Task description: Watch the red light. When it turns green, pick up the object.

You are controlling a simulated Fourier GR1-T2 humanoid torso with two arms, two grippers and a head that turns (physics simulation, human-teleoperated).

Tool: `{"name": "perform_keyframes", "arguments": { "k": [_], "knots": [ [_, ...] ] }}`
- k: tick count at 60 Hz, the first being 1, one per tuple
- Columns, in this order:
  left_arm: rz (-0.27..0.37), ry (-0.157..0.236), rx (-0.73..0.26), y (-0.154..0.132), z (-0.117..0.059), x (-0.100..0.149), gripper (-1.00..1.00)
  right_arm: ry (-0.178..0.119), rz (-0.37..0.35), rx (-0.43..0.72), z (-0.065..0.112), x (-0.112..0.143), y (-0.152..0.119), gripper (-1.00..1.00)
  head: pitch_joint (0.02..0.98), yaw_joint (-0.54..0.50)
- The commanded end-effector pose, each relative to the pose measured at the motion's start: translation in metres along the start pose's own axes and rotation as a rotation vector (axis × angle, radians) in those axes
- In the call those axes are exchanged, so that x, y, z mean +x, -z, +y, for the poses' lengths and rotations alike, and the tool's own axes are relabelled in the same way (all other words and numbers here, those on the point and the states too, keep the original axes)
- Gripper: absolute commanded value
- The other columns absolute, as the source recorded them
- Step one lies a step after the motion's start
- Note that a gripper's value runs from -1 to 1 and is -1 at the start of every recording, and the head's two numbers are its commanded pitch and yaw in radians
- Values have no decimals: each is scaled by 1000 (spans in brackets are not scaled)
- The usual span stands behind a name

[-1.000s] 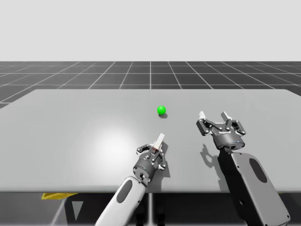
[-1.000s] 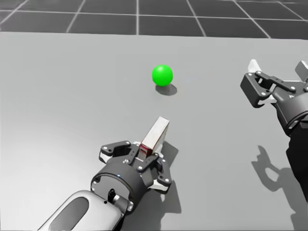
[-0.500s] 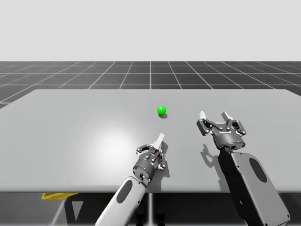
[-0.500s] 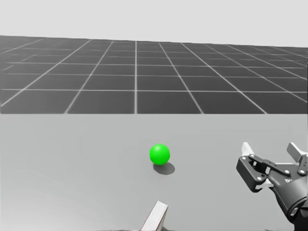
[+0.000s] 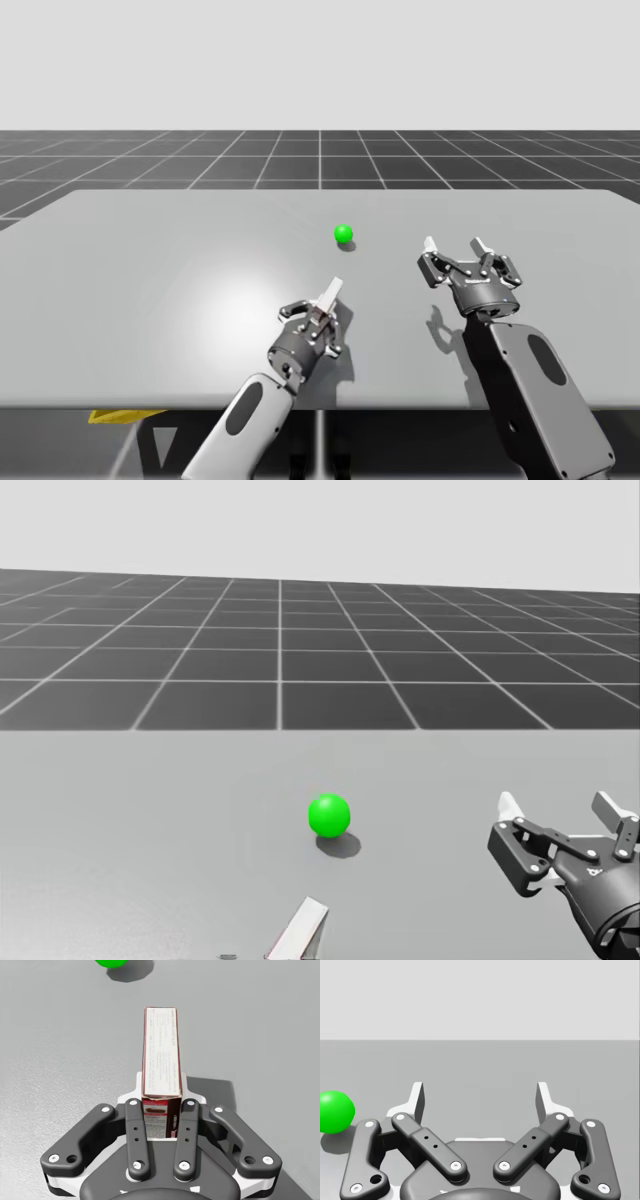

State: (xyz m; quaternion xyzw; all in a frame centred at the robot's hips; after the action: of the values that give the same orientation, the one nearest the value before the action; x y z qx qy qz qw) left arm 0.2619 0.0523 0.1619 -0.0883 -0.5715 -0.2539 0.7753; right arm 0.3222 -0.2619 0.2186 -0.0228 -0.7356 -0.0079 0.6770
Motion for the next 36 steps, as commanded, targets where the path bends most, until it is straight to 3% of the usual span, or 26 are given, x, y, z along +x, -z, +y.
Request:
{"name": "perform_keyframes", "arguments": {
  "k": [1, 15, 23, 31, 36],
  "knots": [
    [-74, 42, -71, 0, 5, 36, 1000, -3, 0, -1, 0, 0, 1, -1000, 431, -86],
    [-157, 83, -38, -6, 23, 81, 1000, -4, 1, -1, 0, -1, 1, -1000, 429, -86],
    [-203, 127, -19, -11, 32, 102, 1000, -2, -2, -2, -1, 0, 0, -1000, 432, -87],
    [-287, 173, 31, -17, 46, 132, 1000, -3, -2, -3, -1, 0, 1, -1000, 431, -93],
    [-334, 178, 51, -24, 52, 151, 1000, -3, -2, -3, -1, 0, 1, -1000, 431, -93]
  ]
}}
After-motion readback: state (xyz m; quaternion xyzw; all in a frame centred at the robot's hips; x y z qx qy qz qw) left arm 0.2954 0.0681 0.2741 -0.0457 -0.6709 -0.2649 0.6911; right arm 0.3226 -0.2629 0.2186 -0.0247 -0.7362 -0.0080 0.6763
